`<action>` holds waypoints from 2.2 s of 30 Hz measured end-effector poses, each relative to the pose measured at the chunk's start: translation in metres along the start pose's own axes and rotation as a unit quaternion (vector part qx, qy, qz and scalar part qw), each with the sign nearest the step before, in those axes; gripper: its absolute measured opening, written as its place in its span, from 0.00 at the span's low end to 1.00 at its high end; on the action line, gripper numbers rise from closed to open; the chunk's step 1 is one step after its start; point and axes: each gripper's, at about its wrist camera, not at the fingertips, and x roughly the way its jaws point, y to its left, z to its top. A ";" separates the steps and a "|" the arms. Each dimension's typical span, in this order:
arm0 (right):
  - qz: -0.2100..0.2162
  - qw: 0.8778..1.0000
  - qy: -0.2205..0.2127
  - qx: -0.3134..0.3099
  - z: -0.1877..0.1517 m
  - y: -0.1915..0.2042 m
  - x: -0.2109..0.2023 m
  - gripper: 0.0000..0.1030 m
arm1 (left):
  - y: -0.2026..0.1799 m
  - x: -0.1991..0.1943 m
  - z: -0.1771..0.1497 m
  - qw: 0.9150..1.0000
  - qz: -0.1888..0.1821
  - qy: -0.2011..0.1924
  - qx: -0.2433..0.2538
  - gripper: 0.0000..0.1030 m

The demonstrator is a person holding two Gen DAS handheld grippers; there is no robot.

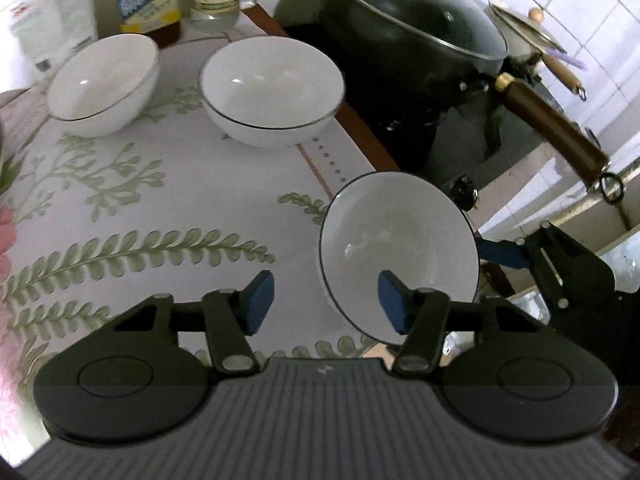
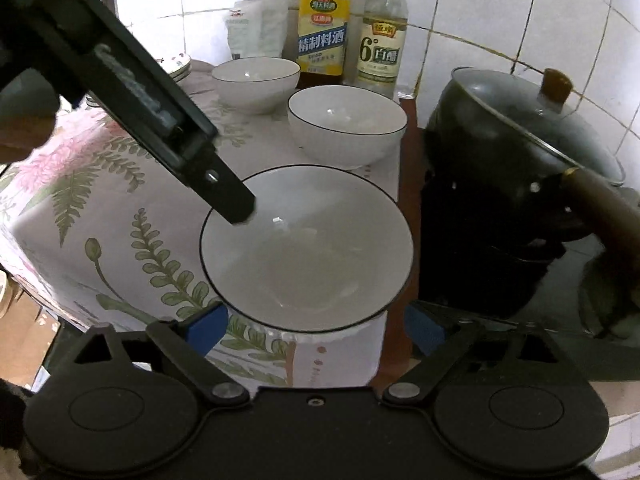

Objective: Organize plates and bowls
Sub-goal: 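Close both grippers on the rim of the large white bowl, then carry the large bowl beside the plate stack and lower it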

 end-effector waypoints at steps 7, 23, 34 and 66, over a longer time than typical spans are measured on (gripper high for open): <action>0.021 1.000 -0.010 -0.007 0.003 -0.006 0.015 0.97 | -0.002 0.021 0.003 1.000 -0.001 0.031 0.003 0.15; 0.026 0.999 -0.032 0.002 0.007 0.004 0.016 0.97 | -0.004 0.013 -0.003 0.999 0.042 0.021 0.026 0.13; 0.043 0.997 -0.052 -0.033 0.054 0.044 -0.011 0.97 | 0.031 -0.057 -0.008 0.999 0.046 -0.012 0.008 0.13; 0.113 0.989 -0.018 -0.099 0.166 0.173 0.090 0.97 | 0.205 -0.093 -0.018 0.989 0.119 -0.023 -0.080 0.13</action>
